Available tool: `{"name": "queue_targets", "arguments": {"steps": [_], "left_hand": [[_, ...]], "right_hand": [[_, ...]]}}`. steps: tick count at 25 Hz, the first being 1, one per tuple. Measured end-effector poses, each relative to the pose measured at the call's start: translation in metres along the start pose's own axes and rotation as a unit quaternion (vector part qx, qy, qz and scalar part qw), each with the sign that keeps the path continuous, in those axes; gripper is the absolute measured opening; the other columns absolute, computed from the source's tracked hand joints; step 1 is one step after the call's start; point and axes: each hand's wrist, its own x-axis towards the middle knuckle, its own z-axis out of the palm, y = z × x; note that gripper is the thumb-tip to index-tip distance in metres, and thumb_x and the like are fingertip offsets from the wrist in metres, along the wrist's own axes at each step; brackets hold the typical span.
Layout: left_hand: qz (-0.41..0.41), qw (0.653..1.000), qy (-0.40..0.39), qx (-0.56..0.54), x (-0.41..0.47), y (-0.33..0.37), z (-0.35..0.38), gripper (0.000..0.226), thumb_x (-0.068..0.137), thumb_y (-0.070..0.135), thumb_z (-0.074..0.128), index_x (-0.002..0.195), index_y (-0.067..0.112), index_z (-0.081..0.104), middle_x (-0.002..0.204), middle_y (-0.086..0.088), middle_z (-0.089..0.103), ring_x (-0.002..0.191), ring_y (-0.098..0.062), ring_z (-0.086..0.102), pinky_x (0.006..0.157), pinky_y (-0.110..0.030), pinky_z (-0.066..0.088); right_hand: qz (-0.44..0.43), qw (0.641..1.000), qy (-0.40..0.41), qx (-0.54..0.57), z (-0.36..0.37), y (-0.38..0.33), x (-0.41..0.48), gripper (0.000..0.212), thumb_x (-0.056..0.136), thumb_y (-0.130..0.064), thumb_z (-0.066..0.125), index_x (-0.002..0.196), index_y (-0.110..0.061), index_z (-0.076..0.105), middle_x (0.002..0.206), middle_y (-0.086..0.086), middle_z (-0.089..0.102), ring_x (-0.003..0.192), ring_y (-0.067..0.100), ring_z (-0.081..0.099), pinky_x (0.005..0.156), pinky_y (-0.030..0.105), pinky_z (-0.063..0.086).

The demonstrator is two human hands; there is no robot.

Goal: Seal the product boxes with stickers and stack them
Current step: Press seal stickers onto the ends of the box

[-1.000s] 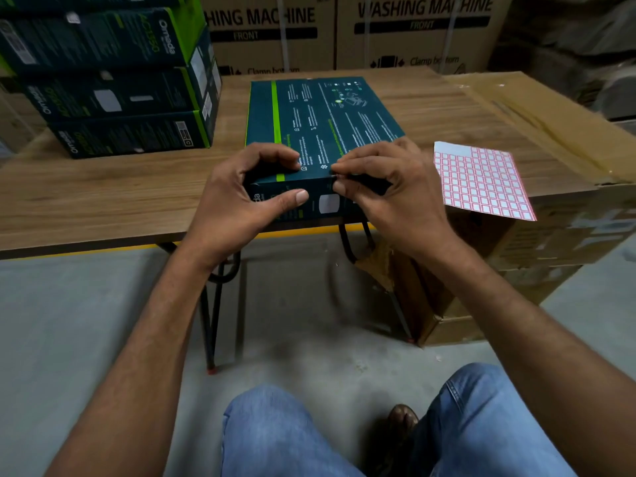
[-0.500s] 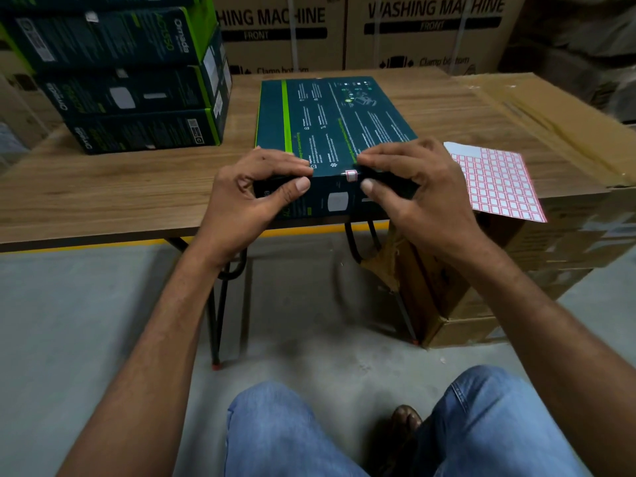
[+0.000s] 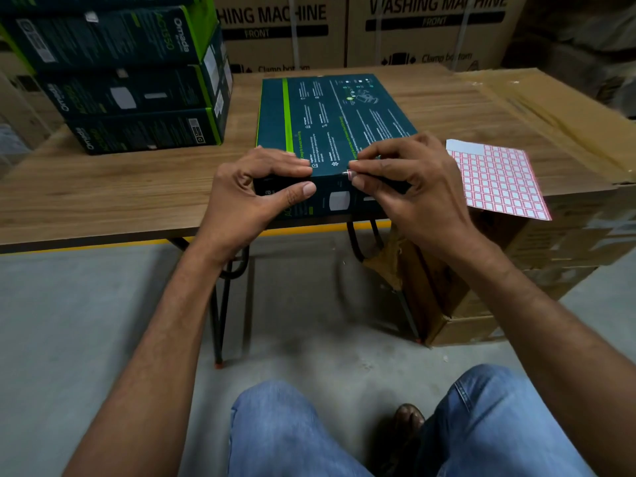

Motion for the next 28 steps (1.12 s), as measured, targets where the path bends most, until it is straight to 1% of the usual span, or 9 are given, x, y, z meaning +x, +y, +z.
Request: {"name": "queue_targets", "arguments": {"steps": [4, 6, 9, 11, 16, 20, 23, 25, 28], "left_hand": [[-0.004, 1.0, -0.004, 0.0, 0.002, -0.001, -0.001, 0.029, 0.083, 0.016, 0.088, 0.109, 0.007, 0.078, 0.111, -0.005, 0.077, 0.112, -0.019, 0.072, 0.105, -0.037, 0.054], [-0.003, 1.0, -0.002, 0.002, 0.002, -0.001, -0.001, 0.029, 0.083, 0.015, 0.089, 0.108, 0.006, 0.078, 0.11, -0.005, 0.078, 0.112, -0.019, 0.072, 0.104, -0.036, 0.055], [-0.006, 1.0, 0.002, 0.0, 0.002, -0.001, 0.0, 0.029, 0.082, 0.013, 0.089, 0.107, 0.004, 0.079, 0.109, -0.006, 0.078, 0.111, -0.02, 0.073, 0.103, -0.037, 0.055], [-0.011, 1.0, 0.004, -0.01, 0.002, -0.003, 0.0, 0.028, 0.082, 0.012, 0.09, 0.106, 0.004, 0.079, 0.108, -0.006, 0.078, 0.11, -0.021, 0.073, 0.102, -0.037, 0.056], [-0.015, 1.0, -0.002, -0.012, 0.002, -0.004, 0.0, 0.029, 0.082, 0.013, 0.089, 0.108, 0.003, 0.079, 0.109, -0.006, 0.078, 0.111, -0.019, 0.073, 0.103, -0.034, 0.055], [-0.019, 1.0, -0.01, -0.011, 0.001, 0.001, -0.001, 0.026, 0.085, 0.014, 0.087, 0.109, 0.008, 0.078, 0.112, -0.003, 0.078, 0.115, -0.016, 0.071, 0.114, -0.044, 0.048], [-0.023, 0.999, -0.012, 0.026, -0.002, 0.003, -0.004, 0.023, 0.09, 0.018, 0.082, 0.111, 0.01, 0.078, 0.116, 0.003, 0.076, 0.12, -0.007, 0.068, 0.126, -0.044, 0.032], [-0.023, 0.998, -0.015, 0.057, -0.003, 0.006, -0.005, 0.023, 0.094, 0.022, 0.078, 0.115, 0.012, 0.078, 0.12, 0.007, 0.075, 0.123, -0.002, 0.065, 0.127, -0.044, 0.03], [-0.015, 0.994, -0.009, 0.104, -0.006, 0.009, -0.002, 0.03, 0.094, 0.026, 0.079, 0.123, 0.016, 0.076, 0.126, 0.008, 0.073, 0.127, -0.001, 0.063, 0.127, -0.043, 0.031]], "right_hand": [[-0.004, 0.997, -0.039, -0.063, -0.006, 0.005, 0.005, 0.036, 0.099, -0.051, 0.065, 0.126, -0.03, 0.075, 0.125, -0.011, 0.07, 0.106, 0.018, 0.052, 0.08, 0.044, 0.047], [0.011, 0.998, -0.034, -0.042, -0.01, 0.008, 0.01, 0.037, 0.096, -0.052, 0.069, 0.123, -0.029, 0.076, 0.123, -0.013, 0.071, 0.106, 0.014, 0.054, 0.082, 0.043, 0.049], [0.013, 0.999, -0.03, 0.022, -0.009, 0.007, 0.013, 0.026, 0.092, -0.042, 0.077, 0.112, -0.025, 0.081, 0.118, -0.01, 0.073, 0.106, 0.014, 0.062, 0.087, 0.042, 0.052], [0.01, 0.999, -0.031, 0.019, -0.005, 0.005, 0.011, 0.022, 0.093, -0.041, 0.077, 0.108, -0.026, 0.081, 0.116, -0.011, 0.074, 0.105, 0.016, 0.061, 0.086, 0.044, 0.052], [-0.027, 0.997, -0.069, -0.033, -0.013, 0.011, 0.009, 0.029, 0.094, -0.046, 0.073, 0.121, -0.035, 0.076, 0.126, -0.015, 0.069, 0.108, 0.018, 0.054, 0.085, 0.047, 0.047], [0.042, 0.998, -0.044, -0.002, -0.019, 0.013, -0.007, 0.046, 0.091, -0.034, 0.074, 0.136, -0.025, 0.068, 0.135, -0.011, 0.067, 0.119, 0.017, 0.054, 0.096, 0.043, 0.048], [0.092, 0.996, -0.013, 0.004, -0.025, 0.014, -0.011, 0.039, 0.095, -0.035, 0.073, 0.132, -0.027, 0.07, 0.132, -0.016, 0.067, 0.12, 0.01, 0.05, 0.1, 0.035, 0.046], [0.104, 0.994, -0.016, 0.021, -0.026, 0.015, -0.011, 0.036, 0.096, -0.032, 0.072, 0.131, -0.029, 0.071, 0.132, -0.02, 0.065, 0.122, 0.007, 0.05, 0.102, 0.035, 0.047], [0.109, 0.993, 0.003, 0.038, -0.02, 0.016, -0.012, 0.032, 0.094, -0.03, 0.074, 0.127, -0.028, 0.074, 0.129, -0.02, 0.069, 0.119, 0.012, 0.056, 0.099, 0.031, 0.049]]}}
